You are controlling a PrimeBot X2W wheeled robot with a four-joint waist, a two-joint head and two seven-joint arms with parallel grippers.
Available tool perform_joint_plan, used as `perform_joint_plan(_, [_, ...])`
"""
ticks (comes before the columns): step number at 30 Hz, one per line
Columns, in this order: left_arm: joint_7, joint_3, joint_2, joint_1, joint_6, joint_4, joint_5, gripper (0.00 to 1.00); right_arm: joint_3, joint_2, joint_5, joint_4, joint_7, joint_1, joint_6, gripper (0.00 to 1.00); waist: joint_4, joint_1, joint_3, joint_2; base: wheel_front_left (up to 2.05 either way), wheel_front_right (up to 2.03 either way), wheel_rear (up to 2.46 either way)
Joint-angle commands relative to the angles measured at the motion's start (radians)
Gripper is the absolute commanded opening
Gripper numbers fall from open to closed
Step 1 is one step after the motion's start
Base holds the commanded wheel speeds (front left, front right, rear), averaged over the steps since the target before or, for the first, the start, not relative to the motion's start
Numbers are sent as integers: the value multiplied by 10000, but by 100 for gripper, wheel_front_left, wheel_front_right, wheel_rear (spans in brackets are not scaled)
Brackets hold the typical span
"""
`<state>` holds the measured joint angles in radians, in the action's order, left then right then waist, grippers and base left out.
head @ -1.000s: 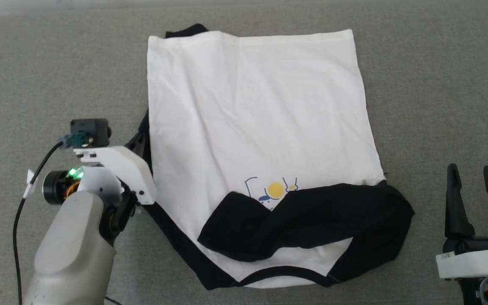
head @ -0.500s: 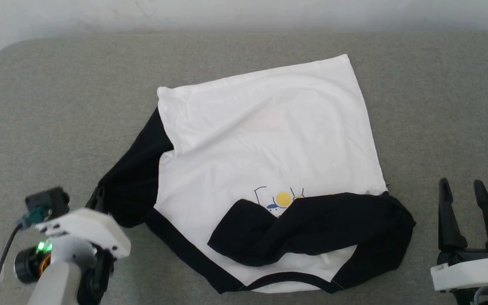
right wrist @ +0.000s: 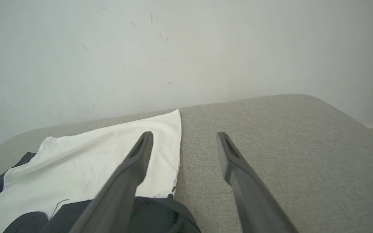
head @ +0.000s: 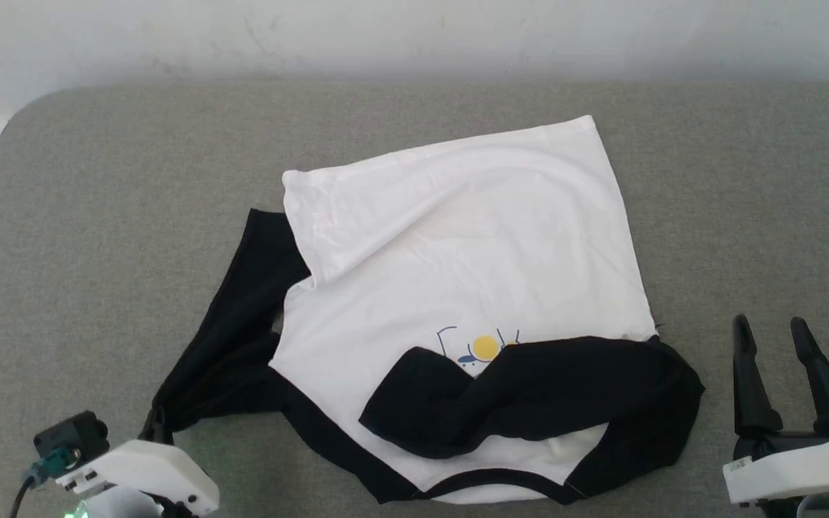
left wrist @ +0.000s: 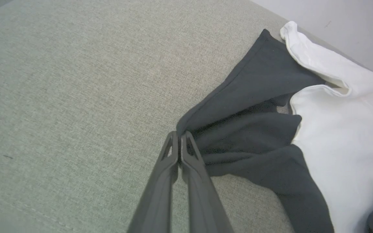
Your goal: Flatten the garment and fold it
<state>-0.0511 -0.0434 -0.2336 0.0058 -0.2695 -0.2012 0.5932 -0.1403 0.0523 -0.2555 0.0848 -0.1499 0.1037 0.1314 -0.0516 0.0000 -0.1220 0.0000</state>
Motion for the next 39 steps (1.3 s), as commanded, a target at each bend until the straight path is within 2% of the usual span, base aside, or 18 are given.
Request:
perform_joint_plan(1, [64,-6,44,114,-80,7,54,0,14,-20,12,-15,33,58,-7,100,-11,0,45,0,0,0,0])
perform_joint_plan(8, [22,-83,-1,78,-99,303,37,0,13,-20,-23,-39,40,88,-7,100,-88,0,144,0,0,0,0])
perform_joint_plan(9, [9,-87,-51,49,-102,401,11,13,7,-20,-25,-33,42,86,-7,100,-98,0,131,0,0,0,0])
perform_joint_plan(10, [-44,-109,-106,21,-81,510,-1,13,-2,-20,-28,-20,38,81,-7,100,-111,0,110,0,0,0,0])
perform_joint_plan(12, [-113,-111,-223,-78,-54,795,-23,10,-28,-20,-31,17,17,71,-7,100,-141,0,24,0,0,0,0])
perform_joint_plan(13, [-165,-131,-312,-137,-47,936,-71,2,-40,-20,-32,32,6,63,-7,100,-155,0,-30,0,0,0,0])
perform_joint_plan(17, [-487,-168,-568,-473,-92,1411,-154,0,-20,-20,-25,30,-17,0,-7,100,-176,0,-255,0,0,0,0])
perform_joint_plan(18, [-552,-193,-649,-576,-99,1519,-210,12,-6,-20,-25,21,-31,-20,-7,100,-170,0,-305,0,0,0,0])
perform_joint_plan(19, [-631,-241,-734,-675,-96,1637,-277,44,6,-20,-29,14,-47,-39,-7,100,-166,0,-361,0,0,0,0])
perform_joint_plan(20, [-736,-305,-821,-787,-79,1746,-339,47,9,-20,-35,3,-57,-57,-7,100,-168,0,-417,0,0,0,0])
perform_joint_plan(27, [-1641,-919,-1397,-1911,179,1945,-804,50,28,-20,11,-14,-79,-204,-7,100,-124,0,-828,0,0,0,0])
perform_joint_plan(28, [-1783,-1001,-1471,-2170,230,1860,-861,55,35,-20,25,0,-76,-250,-7,100,-93,0,-923,0,0,0,0])
perform_joint_plan(32, [-2185,-1326,-1597,-3235,498,1222,-993,61,52,-20,76,43,-59,-432,-7,100,97,0,-1281,0,0,0,0])
perform_joint_plan(33, [-2261,-1453,-1618,-3470,593,1030,-1052,66,43,-20,86,46,-54,-466,-7,100,155,0,-1365,0,0,0,0])
perform_joint_plan(35, [-2429,-1683,-1591,-3895,807,627,-1074,94,26,-20,95,56,-44,-516,-7,100,276,0,-1545,0,0,0,0])
perform_joint_plan(36, [-2498,-1802,-1579,-4078,899,429,-1108,100,17,-20,101,61,-46,-534,-7,100,337,0,-1625,0,0,0,0])
perform_joint_plan(39, [-2610,-2029,-1520,-4573,1093,-174,-1160,100,-19,-20,109,89,-64,-583,-7,100,489,0,-1850,0,0,0,0])
